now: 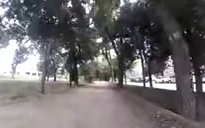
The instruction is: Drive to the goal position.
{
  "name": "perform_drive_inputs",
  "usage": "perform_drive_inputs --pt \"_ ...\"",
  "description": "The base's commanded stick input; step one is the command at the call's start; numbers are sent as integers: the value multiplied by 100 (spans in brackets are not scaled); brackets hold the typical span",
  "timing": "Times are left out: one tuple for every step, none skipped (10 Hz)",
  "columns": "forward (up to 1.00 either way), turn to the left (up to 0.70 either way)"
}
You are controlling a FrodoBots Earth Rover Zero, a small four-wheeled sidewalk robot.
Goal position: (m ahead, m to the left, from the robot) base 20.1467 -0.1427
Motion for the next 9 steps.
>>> perform_drive_inputs --pt "100 0" --pt "100 0" --pt "100 0" --pt "100 0" --pt "100 0" --pt "100 0" --pt "100 1" --pt "100 13" --pt "100 40"
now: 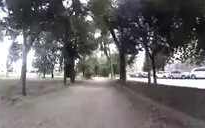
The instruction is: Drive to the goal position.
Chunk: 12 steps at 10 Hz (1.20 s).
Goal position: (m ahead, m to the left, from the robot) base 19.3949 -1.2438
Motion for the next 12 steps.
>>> perform_drive_inputs --pt "100 40" --pt "100 19" --pt "100 0" --pt "100 0" --pt "100 0" --pt "100 3" --pt "100 26" --pt "100 0" --pt "100 0" --pt "100 0" --pt "100 0" --pt "100 0"
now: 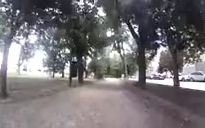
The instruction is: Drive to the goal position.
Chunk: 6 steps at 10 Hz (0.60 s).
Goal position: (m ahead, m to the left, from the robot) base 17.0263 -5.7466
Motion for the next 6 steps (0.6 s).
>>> perform_drive_inputs --pt "100 0" --pt "100 0" --pt "100 0" --pt "100 0" --pt "100 0" --pt "100 0"
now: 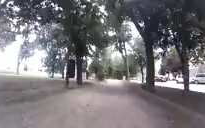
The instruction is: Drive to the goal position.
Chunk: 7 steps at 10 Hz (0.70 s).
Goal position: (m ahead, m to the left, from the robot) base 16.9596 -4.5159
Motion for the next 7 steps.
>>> perform_drive_inputs --pt "100 0" --pt "100 0" --pt "100 0" --pt "100 0" --pt "100 0" --pt "100 0" --pt "100 0"
